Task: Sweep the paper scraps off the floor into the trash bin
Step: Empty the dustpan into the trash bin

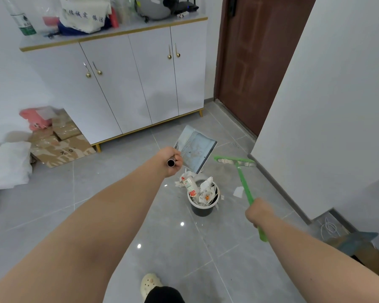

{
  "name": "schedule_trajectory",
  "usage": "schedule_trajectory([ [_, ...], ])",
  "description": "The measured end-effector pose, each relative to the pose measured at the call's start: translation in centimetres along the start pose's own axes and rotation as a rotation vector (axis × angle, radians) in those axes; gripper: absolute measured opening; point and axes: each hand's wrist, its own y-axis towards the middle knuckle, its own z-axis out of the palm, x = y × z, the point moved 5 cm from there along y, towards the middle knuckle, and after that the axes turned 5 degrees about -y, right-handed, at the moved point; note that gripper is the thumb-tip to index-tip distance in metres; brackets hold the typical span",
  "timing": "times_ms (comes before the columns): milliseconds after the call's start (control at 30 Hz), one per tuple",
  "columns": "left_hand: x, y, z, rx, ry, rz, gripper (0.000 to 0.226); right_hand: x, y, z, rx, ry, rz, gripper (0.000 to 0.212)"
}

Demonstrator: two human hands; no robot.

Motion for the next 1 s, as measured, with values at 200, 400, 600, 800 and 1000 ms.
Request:
schedule_trajectory([
  [200, -1.5, 1.9, 0.7, 0.014, -0.005, 0.006, 0.019, 2.6, 0.7, 0.6, 0.042, 0.054, 0.044, 0.03],
  [400, -4.5, 4.9, -0.7, 0.008, -0.079, -0.033, 0.018, 7.3, 2.7, 0.4, 0.086, 0.085, 0.059, 0.032],
  [600, -7.0, 10.4, -4.5, -0.034, -0.061, -0.076, 0.016, 11.7, 5.5, 0.7, 0.106, 0.198, 0.116, 0.03],
  [800, -7.2, 13.9, -7.7, -0.088, -0.015, -0.105, 0.024, 13.2, 7.9, 1.3, 0.206, 0.404, 0.214, 0.026],
  [1000, -5.2, 16.1, -9.7, -0.114, -0.005, -0.166, 0.026, 11.7, 9.2, 3.8, 0.364, 0.571, 0.318, 0.021],
])
